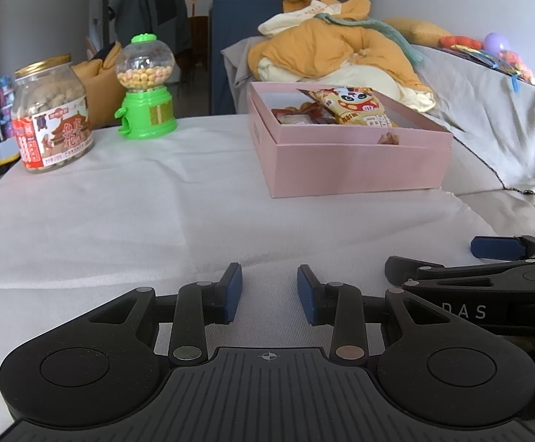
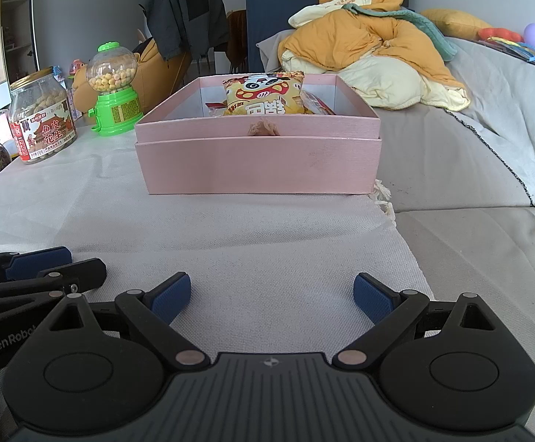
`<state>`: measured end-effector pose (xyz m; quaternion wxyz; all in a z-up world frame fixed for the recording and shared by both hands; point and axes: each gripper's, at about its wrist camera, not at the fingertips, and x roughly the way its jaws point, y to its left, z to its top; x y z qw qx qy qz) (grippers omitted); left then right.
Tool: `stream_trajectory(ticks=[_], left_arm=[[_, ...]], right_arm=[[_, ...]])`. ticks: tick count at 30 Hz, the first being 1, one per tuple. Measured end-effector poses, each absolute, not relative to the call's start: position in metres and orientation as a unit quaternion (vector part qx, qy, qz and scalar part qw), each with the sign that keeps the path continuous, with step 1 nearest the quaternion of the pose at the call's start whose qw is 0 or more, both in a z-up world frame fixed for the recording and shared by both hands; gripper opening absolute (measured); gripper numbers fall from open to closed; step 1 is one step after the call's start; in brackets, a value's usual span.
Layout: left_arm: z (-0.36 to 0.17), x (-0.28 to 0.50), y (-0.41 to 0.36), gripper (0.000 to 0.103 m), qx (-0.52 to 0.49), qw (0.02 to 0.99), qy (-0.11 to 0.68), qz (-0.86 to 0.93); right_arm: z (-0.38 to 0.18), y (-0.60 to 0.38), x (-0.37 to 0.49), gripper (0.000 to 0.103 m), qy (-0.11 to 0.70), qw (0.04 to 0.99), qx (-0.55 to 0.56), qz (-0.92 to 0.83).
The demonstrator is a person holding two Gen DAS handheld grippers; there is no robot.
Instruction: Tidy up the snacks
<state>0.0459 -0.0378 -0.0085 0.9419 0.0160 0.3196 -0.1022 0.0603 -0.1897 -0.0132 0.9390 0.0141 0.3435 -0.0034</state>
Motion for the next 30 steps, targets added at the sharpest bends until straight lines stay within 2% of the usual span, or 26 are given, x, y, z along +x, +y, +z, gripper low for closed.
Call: stream_trajectory(ticks=[30], left_arm=[[-0.0086,0.0454,-0.0381,0.038,0.017,0.942,0.319,-0.104]], right_arm=[[-0.0132,-0.1896,0.0603,0.096,0.344,0.939,0.014,-0.004]])
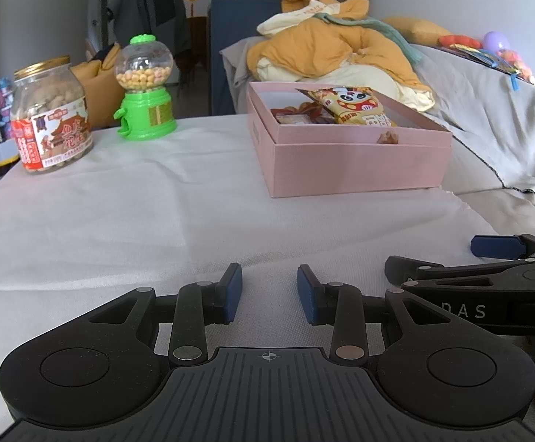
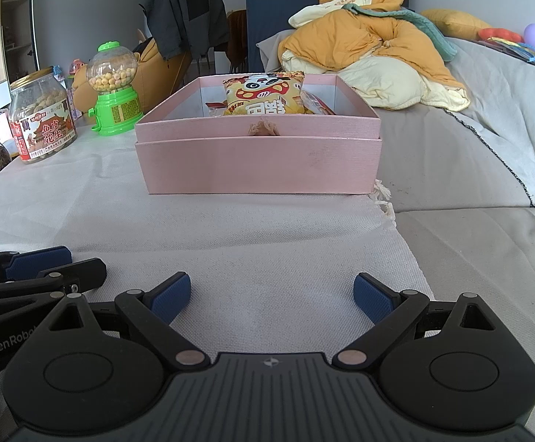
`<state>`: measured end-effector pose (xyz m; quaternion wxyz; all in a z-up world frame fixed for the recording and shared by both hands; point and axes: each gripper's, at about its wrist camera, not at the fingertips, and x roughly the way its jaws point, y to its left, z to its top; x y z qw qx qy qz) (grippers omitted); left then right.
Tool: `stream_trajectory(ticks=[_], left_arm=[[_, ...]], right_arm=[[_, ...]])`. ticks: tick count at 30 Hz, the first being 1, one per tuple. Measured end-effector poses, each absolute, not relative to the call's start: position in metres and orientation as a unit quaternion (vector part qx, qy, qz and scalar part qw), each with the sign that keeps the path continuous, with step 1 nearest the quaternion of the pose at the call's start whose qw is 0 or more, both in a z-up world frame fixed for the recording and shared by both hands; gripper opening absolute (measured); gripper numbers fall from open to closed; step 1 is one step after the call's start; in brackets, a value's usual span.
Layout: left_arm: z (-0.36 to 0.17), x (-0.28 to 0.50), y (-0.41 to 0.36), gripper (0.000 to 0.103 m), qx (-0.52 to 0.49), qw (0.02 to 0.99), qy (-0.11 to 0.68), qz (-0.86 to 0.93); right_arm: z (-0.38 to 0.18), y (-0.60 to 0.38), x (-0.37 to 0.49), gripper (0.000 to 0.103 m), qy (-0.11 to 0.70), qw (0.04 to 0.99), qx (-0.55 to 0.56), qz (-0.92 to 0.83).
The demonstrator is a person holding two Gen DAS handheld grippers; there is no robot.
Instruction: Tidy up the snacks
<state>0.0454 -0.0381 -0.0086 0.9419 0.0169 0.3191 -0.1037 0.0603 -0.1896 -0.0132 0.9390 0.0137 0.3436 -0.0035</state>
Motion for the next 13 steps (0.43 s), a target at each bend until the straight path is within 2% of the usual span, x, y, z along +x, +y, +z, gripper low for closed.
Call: stream_trajectory(ticks=[13], left_arm=[[-0.0087,0.0452,-0.0376,0.038,0.019,0.942,0.319,-0.103]], right_arm=[[-0.0135,-0.1894,0.0598,0.096,0.344,0.939,0.013,-0.004]])
